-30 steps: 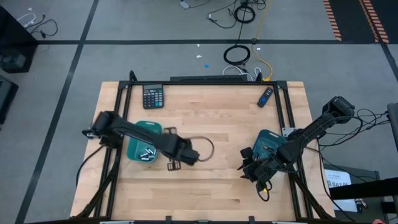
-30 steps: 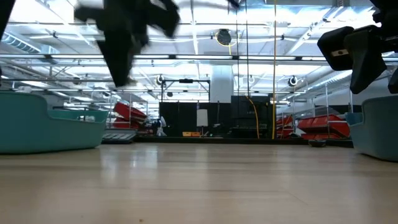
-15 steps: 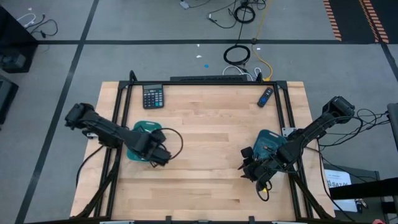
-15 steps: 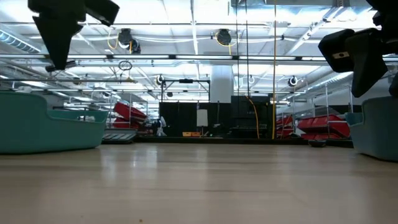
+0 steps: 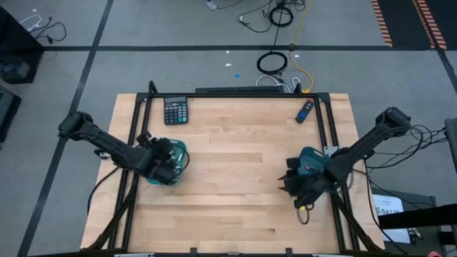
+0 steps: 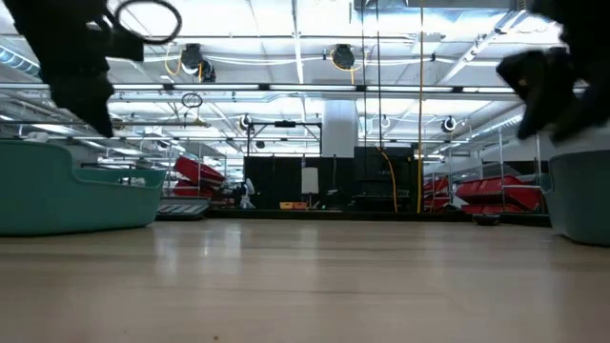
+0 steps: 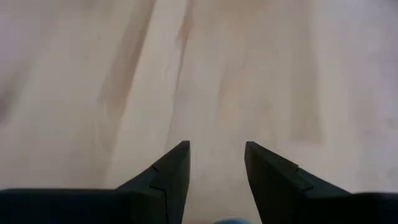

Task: Sort batteries
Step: Return to Home Position

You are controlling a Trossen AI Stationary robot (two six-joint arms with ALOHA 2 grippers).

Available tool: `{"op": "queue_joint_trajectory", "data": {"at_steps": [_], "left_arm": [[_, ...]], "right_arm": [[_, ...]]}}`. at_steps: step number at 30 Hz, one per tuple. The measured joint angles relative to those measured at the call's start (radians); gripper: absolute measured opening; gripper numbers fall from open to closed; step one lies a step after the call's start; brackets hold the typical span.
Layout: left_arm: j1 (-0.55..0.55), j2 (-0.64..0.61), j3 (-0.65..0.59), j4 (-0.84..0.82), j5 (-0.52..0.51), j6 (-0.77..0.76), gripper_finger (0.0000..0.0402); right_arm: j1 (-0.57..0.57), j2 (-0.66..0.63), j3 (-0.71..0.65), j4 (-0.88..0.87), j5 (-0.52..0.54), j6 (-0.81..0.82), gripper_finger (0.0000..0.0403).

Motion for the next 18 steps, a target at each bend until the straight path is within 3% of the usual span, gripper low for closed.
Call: {"op": "queue_joint_trajectory", "data": {"at_steps": [3, 8, 14, 18], "left_arm": [[-0.050, -0.019, -0.014, 0.082, -0.145, -0.005, 0.0163], [-0.086, -0.059, 0.018, 0.192, -0.329, 0.121, 0.0163], [-0.163, -0.214, -0.074, 0.434, -0.351, 0.399, 0.0164], [-0.224, -0.416, -0.239, 0.701, -0.312, 0.616, 0.0156]], "right_arm": [[0.003, -0.120, 0.035, 0.012, 0.068, 0.008, 0.0140], [0.000, -0.315, 0.067, 0.145, 0.145, -0.158, 0.0122], [-0.001, -0.474, 0.033, 0.170, 0.363, -0.235, 0.0092], [-0.012, -0.590, -0.084, 0.300, 0.366, -0.285, 0.0071]]}}
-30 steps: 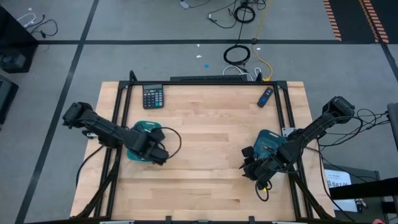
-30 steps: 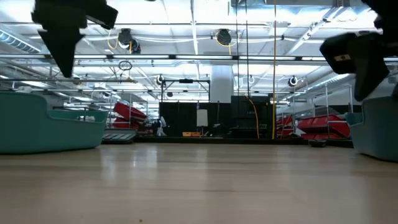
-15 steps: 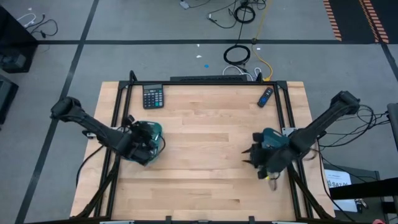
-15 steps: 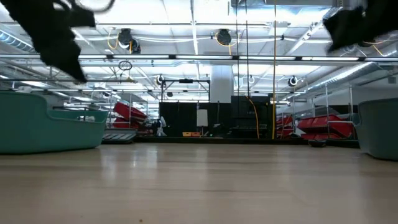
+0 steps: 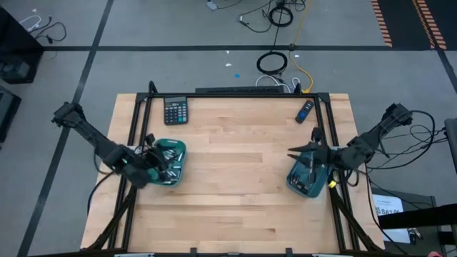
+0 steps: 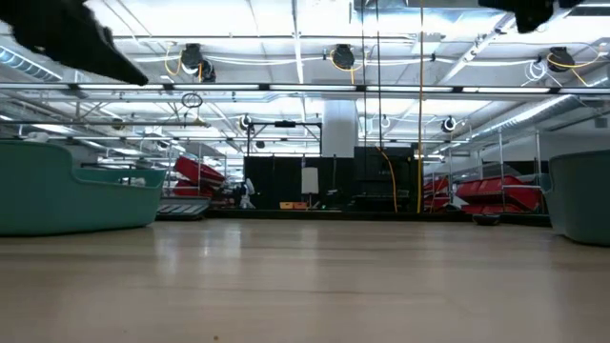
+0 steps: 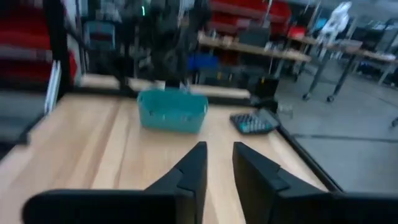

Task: Sort batteries
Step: Return to Home Position

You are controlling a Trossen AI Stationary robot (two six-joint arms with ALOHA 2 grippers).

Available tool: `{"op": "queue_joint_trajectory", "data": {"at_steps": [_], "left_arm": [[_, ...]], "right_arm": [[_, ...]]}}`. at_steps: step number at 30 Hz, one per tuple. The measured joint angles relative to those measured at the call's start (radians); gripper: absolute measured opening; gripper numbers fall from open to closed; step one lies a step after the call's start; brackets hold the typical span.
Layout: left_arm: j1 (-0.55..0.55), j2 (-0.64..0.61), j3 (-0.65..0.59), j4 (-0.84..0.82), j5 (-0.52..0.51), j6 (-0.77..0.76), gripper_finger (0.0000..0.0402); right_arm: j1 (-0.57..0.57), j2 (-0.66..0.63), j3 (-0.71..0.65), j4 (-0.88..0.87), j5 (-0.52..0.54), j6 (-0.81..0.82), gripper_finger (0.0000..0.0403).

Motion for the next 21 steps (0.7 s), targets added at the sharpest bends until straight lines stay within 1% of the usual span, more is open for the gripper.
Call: {"op": "queue_joint_trajectory", "data": {"at_steps": [4, 5, 8, 10, 13, 14, 15, 17, 19, 21], "left_arm": [[-0.005, -0.258, -0.148, 0.186, 0.083, 0.145, 0.0131], [-0.005, -0.325, -0.177, 0.233, 0.098, 0.185, 0.0123], [-0.005, -0.498, -0.242, 0.400, 0.128, 0.315, 0.0101], [-0.005, -0.580, -0.276, 0.527, 0.129, 0.378, 0.0088], [-0.005, -0.658, -0.339, 0.692, 0.131, 0.491, 0.0068], [-0.005, -0.674, -0.363, 0.765, 0.146, 0.532, 0.0061], [-0.005, -0.692, -0.389, 0.824, 0.176, 0.570, 0.0055], [-0.005, -0.720, -0.447, 0.925, 0.274, 0.616, 0.0041], [-0.005, -0.743, -0.509, 1.015, 0.334, 0.641, 0.0025], [-0.004, -0.767, -0.567, 1.109, 0.370, 0.652, 0.0011]], "right_arm": [[-0.050, -0.132, -0.139, 0.247, -0.011, -0.093, 0.0046], [-0.065, -0.168, -0.166, 0.289, -0.034, -0.110, 0.0039], [-0.112, -0.276, -0.233, 0.369, -0.119, -0.141, 0.0015], [-0.137, -0.345, -0.264, 0.379, -0.137, -0.143, 0.0004], [-0.160, -0.456, -0.315, 0.384, -0.142, -0.141, 0.0004], [-0.165, -0.493, -0.336, 0.393, -0.163, -0.146, 0.0003], [-0.169, -0.529, -0.363, 0.418, -0.196, -0.162, 0.0001], [-0.177, -0.596, -0.417, 0.513, -0.264, -0.224, 0.0001], [-0.183, -0.607, -0.464, 0.644, -0.283, -0.282, 0.0001], [-0.187, -0.607, -0.497, 0.706, -0.291, -0.320, 0.0001]]}}
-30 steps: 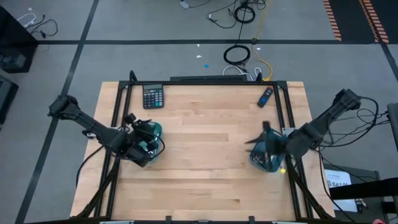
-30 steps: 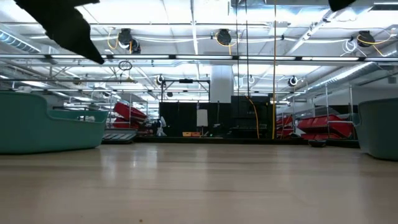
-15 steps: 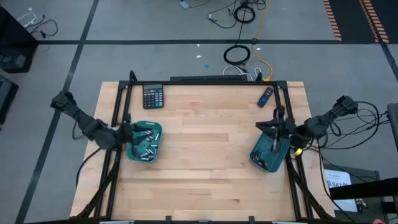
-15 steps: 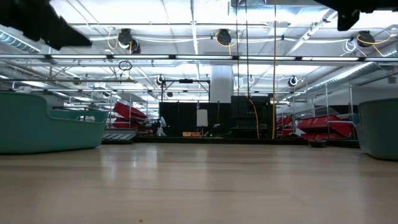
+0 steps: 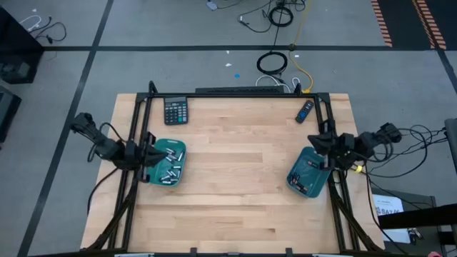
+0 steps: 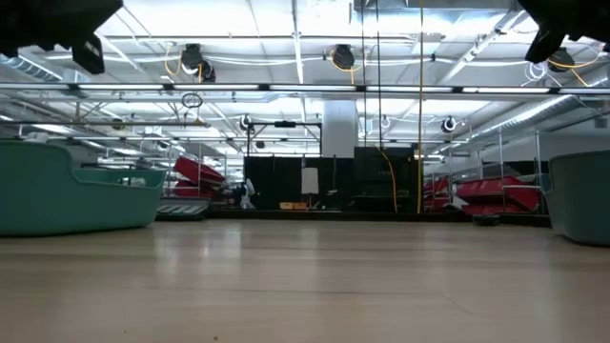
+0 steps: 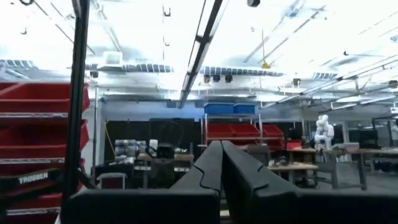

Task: Sort batteries
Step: Return to Home Position

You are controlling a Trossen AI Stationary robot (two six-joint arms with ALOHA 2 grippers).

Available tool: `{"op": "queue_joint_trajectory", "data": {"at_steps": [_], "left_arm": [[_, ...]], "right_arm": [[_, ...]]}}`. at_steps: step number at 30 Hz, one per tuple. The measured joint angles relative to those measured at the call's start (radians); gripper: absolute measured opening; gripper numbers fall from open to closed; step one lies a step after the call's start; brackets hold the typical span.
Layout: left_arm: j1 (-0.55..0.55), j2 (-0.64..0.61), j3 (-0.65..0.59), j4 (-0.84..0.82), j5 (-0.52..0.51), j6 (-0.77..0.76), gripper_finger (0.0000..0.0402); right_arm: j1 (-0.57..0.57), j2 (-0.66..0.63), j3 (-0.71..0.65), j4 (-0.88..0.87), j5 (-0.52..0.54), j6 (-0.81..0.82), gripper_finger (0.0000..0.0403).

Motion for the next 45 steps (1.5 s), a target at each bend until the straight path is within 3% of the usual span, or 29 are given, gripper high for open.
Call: {"op": "queue_joint_trajectory", "data": {"at_steps": [8, 11, 17, 22, 29, 34, 45], "left_arm": [[0.013, -0.031, -0.042, 0.047, 0.074, -0.026, 0.0008], [0.016, -0.030, -0.042, 0.012, 0.080, -0.052, 0.0008], [0.016, -0.030, -0.042, -0.065, 0.150, -0.092, 0.0009], [0.016, -0.030, -0.042, -0.145, 0.106, -0.093, 0.0009], [0.016, -0.029, -0.043, -0.235, 0.089, -0.249, 0.0009], [0.017, -0.029, -0.043, -0.292, 0.060, -0.174, 0.0009], [0.017, -0.029, -0.043, -0.321, 0.065, -0.195, 0.0009]], "right_arm": [[-0.017, 0.000, -0.057, 0.035, -0.053, 0.033, 0.0000], [-0.017, 0.000, -0.057, 0.033, -0.109, 0.037, 0.0000], [-0.018, 0.000, -0.057, -0.015, -0.100, -0.011, 0.0000], [-0.018, 0.000, -0.057, -0.019, -0.100, -0.115, 0.0000], [-0.018, 0.001, -0.057, -0.054, -0.101, -0.196, 0.0000], [-0.018, 0.001, -0.057, -0.107, -0.102, -0.276, 0.0000], [-0.018, 0.001, -0.056, -0.186, -0.104, -0.276, 0.0000]]}}
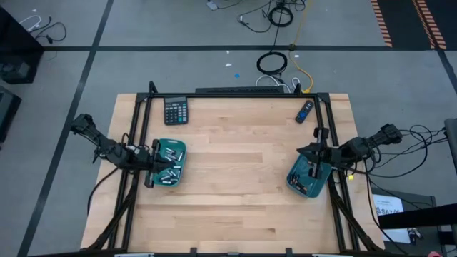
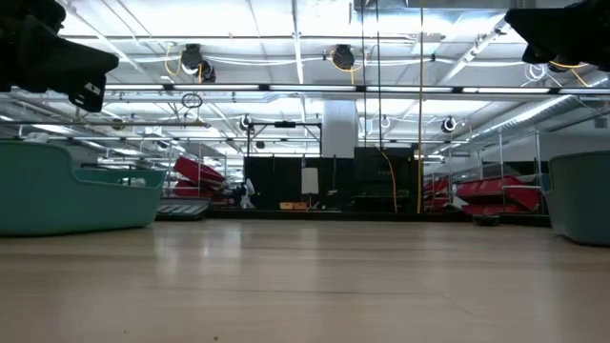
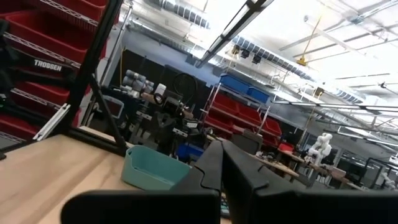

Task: Sort batteries
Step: Return to Home Position

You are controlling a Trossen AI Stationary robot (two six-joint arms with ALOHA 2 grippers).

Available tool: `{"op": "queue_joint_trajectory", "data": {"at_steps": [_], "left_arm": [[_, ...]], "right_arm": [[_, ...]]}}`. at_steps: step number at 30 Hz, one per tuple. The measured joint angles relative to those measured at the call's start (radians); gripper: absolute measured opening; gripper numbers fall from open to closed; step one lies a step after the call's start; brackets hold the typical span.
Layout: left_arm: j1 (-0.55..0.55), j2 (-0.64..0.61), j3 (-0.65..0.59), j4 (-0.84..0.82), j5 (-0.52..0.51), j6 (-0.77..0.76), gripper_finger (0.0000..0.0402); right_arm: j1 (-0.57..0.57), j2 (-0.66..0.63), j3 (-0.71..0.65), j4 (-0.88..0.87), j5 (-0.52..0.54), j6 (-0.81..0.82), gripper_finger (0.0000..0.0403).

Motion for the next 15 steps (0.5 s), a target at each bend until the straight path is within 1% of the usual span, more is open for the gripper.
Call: {"op": "queue_joint_trajectory", "data": {"at_steps": [15], "left_arm": [[0.000, 0.000, 0.000, -0.001, 0.004, 0.000, 0.0009]], "right_arm": [[0.000, 0.000, 0.000, -0.006, 0.000, 0.000, 0.0000]]}}
